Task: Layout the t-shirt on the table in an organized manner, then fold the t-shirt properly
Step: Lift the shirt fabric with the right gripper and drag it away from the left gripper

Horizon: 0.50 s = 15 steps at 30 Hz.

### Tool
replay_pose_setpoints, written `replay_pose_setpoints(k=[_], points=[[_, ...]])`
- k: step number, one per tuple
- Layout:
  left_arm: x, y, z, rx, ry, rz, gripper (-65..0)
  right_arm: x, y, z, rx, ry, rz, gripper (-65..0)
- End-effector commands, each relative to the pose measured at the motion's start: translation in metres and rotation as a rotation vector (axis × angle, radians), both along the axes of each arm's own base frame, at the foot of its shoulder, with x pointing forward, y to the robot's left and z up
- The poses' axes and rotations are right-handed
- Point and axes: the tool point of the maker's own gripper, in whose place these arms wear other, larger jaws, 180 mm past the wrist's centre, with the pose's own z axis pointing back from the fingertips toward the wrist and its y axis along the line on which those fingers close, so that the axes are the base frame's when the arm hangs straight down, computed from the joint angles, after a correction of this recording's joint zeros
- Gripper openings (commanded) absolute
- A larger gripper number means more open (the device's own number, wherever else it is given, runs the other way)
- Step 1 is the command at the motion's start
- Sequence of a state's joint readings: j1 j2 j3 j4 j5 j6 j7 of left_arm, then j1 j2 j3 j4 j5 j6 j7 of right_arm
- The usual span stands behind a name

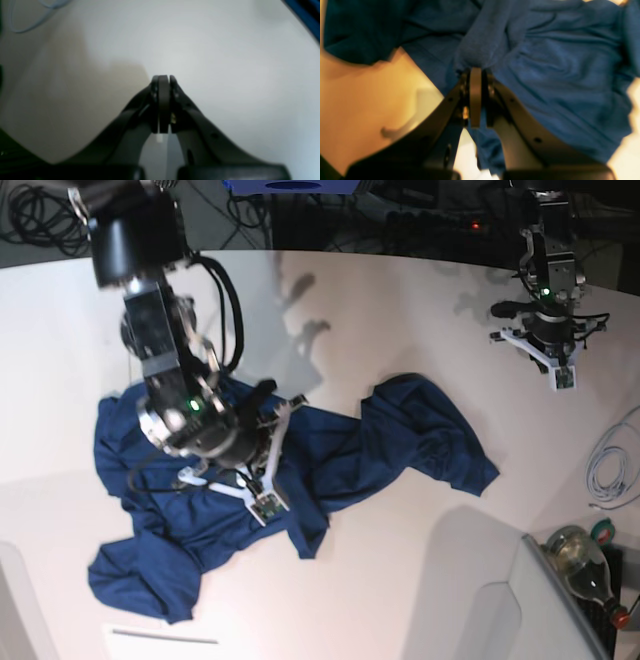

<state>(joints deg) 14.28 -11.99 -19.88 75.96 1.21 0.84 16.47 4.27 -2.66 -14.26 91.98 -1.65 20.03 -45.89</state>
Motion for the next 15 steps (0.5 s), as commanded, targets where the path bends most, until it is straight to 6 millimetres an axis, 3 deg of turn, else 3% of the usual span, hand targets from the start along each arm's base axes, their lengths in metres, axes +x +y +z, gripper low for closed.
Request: replay_pose_setpoints(k=[1, 3, 5, 9, 12, 15], points=[[0.011, 0.008, 0.015, 0.032, -0.047, -0.011, -65.0, -0.010, 0.005, 0.017, 0.014, -0.033, 0.041, -64.8], [0.013, 0.009, 0.017, 0.033, -0.051, -0.011, -65.0, -0.040, 0.008, 0.025, 0.003, -0.025, 0.096, -64.8], [0.017, 0.010, 0.020, 0.037, -0.061, -0.011, -65.0, -0.074, 0.009, 0.020, -0.010, 0.021, 0.140, -64.8], [0.026, 0.014, 0.027, 0.044, -0.076, -0.011, -65.0, -0.134, 0.011, -0.014, -0.041, 0.156, 0.233, -64.4], [0.038, 0.005, 0.036, 0.040, -0.113, -0.028, -65.0, -0.155, 0.004, -0.042, -0.067, 0.252, 0.239, -64.1], [0.046, -0.004, 0.039, 0.020, -0.138, -0.026, -65.0, -0.159, 0.001, -0.051, -0.077, 0.281, 0.238, -63.9]])
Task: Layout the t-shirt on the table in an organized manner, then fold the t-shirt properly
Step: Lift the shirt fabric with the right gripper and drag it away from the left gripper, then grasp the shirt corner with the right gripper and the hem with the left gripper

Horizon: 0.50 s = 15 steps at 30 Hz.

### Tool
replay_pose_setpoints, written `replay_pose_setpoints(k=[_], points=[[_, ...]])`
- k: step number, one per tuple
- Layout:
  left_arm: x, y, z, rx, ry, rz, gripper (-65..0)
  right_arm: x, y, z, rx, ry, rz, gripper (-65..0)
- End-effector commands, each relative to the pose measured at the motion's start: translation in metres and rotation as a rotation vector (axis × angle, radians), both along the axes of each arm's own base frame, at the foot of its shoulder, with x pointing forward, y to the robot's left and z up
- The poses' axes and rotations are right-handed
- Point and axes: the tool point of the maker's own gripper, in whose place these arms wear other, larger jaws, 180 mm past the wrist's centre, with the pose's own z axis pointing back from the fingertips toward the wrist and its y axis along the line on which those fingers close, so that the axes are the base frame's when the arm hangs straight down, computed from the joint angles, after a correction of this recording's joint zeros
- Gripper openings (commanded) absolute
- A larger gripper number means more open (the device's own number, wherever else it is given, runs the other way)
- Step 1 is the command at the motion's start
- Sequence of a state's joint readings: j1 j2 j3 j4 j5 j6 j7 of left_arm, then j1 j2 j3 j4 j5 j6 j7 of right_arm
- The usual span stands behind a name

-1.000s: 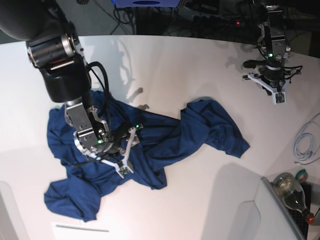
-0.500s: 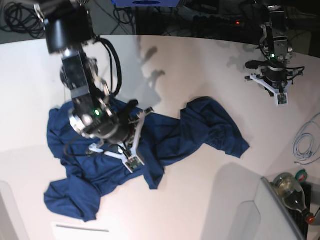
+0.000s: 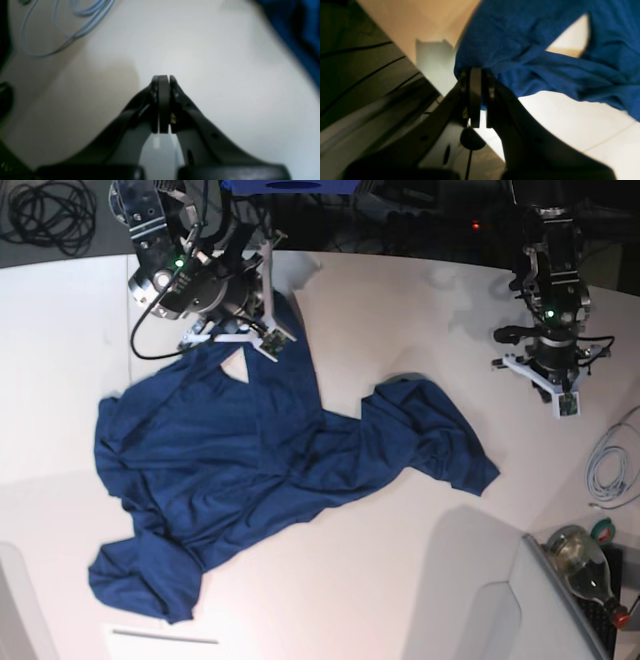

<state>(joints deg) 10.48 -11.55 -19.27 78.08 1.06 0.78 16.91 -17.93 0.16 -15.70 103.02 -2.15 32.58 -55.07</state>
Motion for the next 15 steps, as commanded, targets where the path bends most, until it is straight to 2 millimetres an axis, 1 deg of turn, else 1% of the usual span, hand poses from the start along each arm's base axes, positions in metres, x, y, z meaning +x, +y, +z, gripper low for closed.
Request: replay_pose_setpoints(k=[1, 2, 3, 4, 6, 7, 8, 9, 10, 11, 12, 13, 14, 15], points=[[0.014, 0.000, 0.015, 0.015, -0.057, -0.005, -65.0, 0.009, 0.008, 0.011, 0.040, -0.040, -0.003, -62.4], [0.015, -0.003, 0.015, 0.005, -0.057, -0.005, -65.0, 0.012, 0.007, 0.015, 0.038, -0.055, -0.004, -59.0], [0.015, -0.009, 0.010, -0.015, -0.043, 0.003, -65.0, 0.016, 0.000, 0.020, 0.029, -0.078, -0.005, -53.0], [0.019, -0.018, 0.008, -0.035, -0.037, -0.002, -65.0, 0.020, -0.005, 0.025, 0.022, -0.102, -0.008, -46.7], [0.024, -0.042, 0.003, -0.064, -0.021, -0.040, -65.0, 0.030, -0.013, 0.040, 0.019, -0.156, -0.025, -30.6], [0.027, -0.053, 0.004, -0.073, -0.023, -0.065, -65.0, 0.037, -0.020, 0.047, 0.017, -0.183, -0.052, -24.2], [0.030, -0.067, 0.003, -0.086, -0.027, -0.090, -65.0, 0.044, -0.032, 0.052, 0.011, -0.204, -0.093, -18.5], [0.032, -0.077, 0.005, -0.098, -0.035, -0.106, -65.0, 0.054, -0.051, 0.055, -0.008, -0.223, -0.155, -16.7], [0.034, -0.086, 0.006, -0.114, -0.045, -0.111, -65.0, 0.067, -0.071, 0.060, -0.023, -0.247, -0.220, -17.6], [0.036, -0.094, 0.009, -0.131, -0.058, -0.110, -65.0, 0.080, -0.093, 0.062, -0.036, -0.262, -0.310, -20.0], [0.037, -0.100, 0.011, -0.149, -0.071, -0.106, -65.0, 0.087, -0.114, 0.061, -0.036, -0.261, -0.419, -22.7], [0.038, -0.106, 0.013, -0.181, -0.086, -0.100, -65.0, 0.096, -0.139, 0.063, -0.026, -0.270, -0.558, -24.6], [0.033, -0.109, 0.010, -0.217, -0.087, -0.089, -65.0, 0.103, -0.158, 0.065, -0.007, -0.288, -0.665, -25.5], [0.027, -0.112, 0.006, -0.269, -0.089, -0.073, -65.0, 0.108, -0.176, 0.065, 0.010, -0.300, -0.761, -25.1]])
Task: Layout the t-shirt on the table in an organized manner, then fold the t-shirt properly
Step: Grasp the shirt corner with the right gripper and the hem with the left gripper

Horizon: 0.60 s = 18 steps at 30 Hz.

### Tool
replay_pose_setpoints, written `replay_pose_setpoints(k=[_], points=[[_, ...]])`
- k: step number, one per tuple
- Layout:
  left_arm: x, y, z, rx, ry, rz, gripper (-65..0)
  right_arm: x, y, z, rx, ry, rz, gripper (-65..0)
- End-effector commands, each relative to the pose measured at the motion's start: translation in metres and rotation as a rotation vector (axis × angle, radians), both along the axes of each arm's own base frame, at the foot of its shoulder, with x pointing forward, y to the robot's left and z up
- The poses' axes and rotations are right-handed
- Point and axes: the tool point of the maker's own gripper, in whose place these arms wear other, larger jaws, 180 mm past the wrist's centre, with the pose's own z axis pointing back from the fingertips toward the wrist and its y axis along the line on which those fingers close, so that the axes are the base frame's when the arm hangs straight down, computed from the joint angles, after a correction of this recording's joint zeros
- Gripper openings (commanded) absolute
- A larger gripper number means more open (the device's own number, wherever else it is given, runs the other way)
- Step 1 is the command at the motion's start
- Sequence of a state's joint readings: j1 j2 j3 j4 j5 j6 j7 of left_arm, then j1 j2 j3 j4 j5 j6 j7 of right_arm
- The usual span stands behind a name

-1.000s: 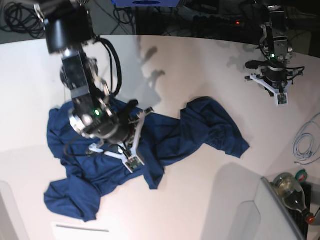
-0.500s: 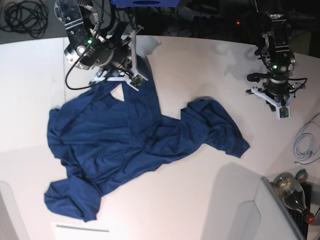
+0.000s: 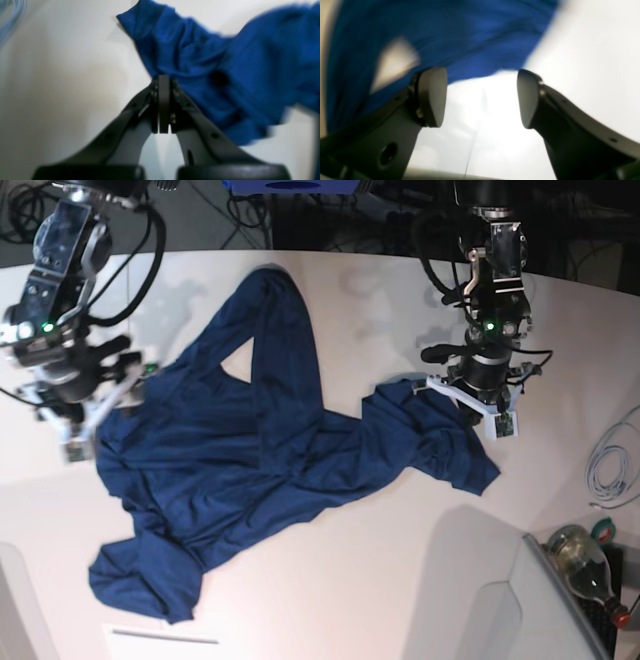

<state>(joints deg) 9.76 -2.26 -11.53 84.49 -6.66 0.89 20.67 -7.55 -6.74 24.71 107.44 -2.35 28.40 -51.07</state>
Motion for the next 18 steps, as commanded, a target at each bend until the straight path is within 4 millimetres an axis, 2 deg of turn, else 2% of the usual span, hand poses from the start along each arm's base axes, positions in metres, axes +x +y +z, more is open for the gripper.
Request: replay_pose_setpoints(k=[1, 3, 5, 9, 10, 14, 18], points=[[-0.004, 0.002, 0.004, -0.041, -0.024, 0.020, -65.0, 0.008, -0.009, 0.002, 0.035, -0.034, -0.044, -23.6], [-0.015, -0.001, -0.004, -0.159, -0.015, 0.060, -65.0, 0.016, -0.026, -0.009, 0.076, -0.023, -0.123, -21.3], [-0.025, 0.009, -0.012, -0.227, 0.004, 0.090, -65.0, 0.016, -0.036, -0.029, 0.132, 0.022, -0.187, -20.1], [-0.034, 0.027, -0.018, -0.276, 0.023, 0.124, -65.0, 0.021, -0.032, -0.068, 0.303, 0.087, -0.266, -20.3], [-0.036, 0.029, -0.020, -0.281, 0.029, 0.129, -65.0, 0.021, -0.036, -0.074, 0.338, 0.095, -0.294, -20.4], [-0.049, 0.037, -0.023, -0.311, 0.046, 0.148, -48.9, 0.022, -0.029, -0.094, 0.421, 0.145, -0.315, -20.7], [-0.064, 0.036, -0.030, -0.348, 0.072, 0.168, -34.6, 0.027, -0.019, -0.102, 0.463, 0.130, -0.312, -21.0]])
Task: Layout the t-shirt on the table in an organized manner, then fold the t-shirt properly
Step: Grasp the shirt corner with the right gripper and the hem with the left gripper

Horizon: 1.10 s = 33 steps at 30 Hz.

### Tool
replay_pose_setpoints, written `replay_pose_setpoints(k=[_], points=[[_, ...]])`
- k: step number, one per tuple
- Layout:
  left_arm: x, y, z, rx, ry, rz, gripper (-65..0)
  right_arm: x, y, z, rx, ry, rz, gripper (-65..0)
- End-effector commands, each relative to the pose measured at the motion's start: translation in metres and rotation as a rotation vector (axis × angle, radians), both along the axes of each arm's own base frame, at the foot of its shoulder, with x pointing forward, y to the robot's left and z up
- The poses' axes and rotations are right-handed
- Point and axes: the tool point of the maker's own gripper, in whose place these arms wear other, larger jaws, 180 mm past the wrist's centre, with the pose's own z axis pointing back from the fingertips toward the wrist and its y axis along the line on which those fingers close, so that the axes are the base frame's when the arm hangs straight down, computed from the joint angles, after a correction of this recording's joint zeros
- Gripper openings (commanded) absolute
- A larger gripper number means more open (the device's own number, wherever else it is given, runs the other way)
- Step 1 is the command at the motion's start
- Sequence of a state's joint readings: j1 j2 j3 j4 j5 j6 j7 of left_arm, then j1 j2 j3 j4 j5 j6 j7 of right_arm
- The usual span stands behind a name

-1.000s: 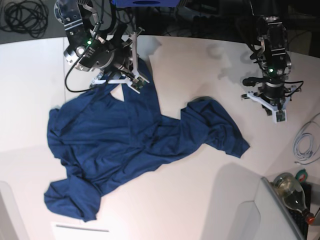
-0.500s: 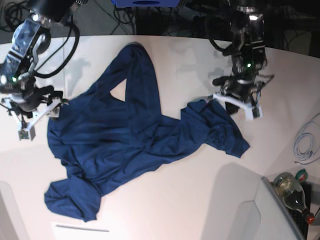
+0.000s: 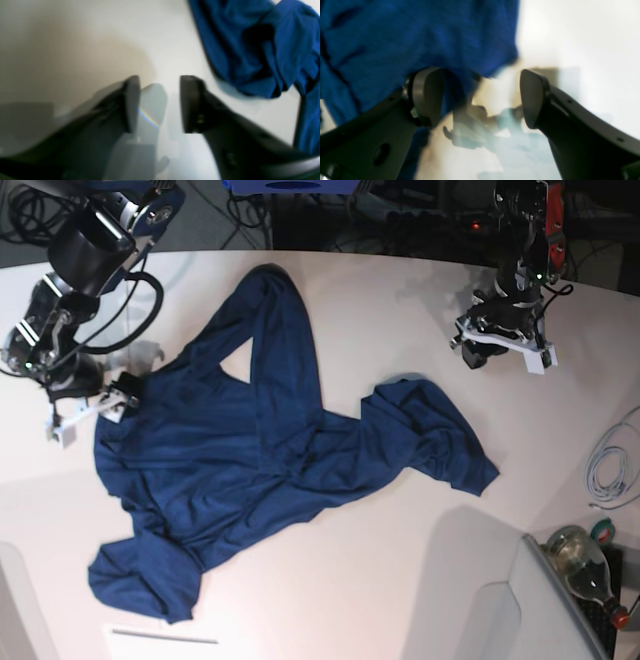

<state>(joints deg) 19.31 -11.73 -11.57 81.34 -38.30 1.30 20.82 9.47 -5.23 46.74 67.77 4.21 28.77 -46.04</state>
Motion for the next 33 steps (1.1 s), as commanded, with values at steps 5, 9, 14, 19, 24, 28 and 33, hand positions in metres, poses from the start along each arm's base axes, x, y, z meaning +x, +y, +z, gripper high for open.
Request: replay_pose_setpoints(k=[5, 9, 14, 19, 24, 28, 33], points=[[-0.007, -0.018, 0.003, -0.039, -0.034, -0.071, -31.1, 0.003, 0.021, -0.007, 0.059, 0.006, 0.017, -21.2], [-0.010, -0.034, 0.001, -0.076, -0.046, -0.103, -31.8, 0.001, 0.026, -0.010, 0.072, 0.016, 0.020, -35.6], [-0.005, -0.035, 0.004, -0.077, -0.057, -0.106, -32.1, -0.011, 0.021, -0.009, 0.068, 0.057, 0.044, -63.5], [0.022, -0.055, 0.029, 0.017, -0.129, -0.228, -32.1, -0.025, 0.008, 0.009, 0.007, 0.030, 0.086, -65.0], [0.075, -0.070, 0.045, 0.136, -0.196, -0.288, -32.1, -0.026, 0.014, 0.008, -0.008, 0.038, 0.133, -65.0], [0.102, -0.077, 0.045, 0.165, -0.207, -0.300, -32.1, -0.030, 0.021, 0.005, -0.010, 0.045, 0.161, -65.0], [0.113, -0.085, 0.029, 0.165, -0.164, -0.299, -32.1, -0.030, 0.022, 0.005, -0.008, 0.046, 0.165, -65.0]])
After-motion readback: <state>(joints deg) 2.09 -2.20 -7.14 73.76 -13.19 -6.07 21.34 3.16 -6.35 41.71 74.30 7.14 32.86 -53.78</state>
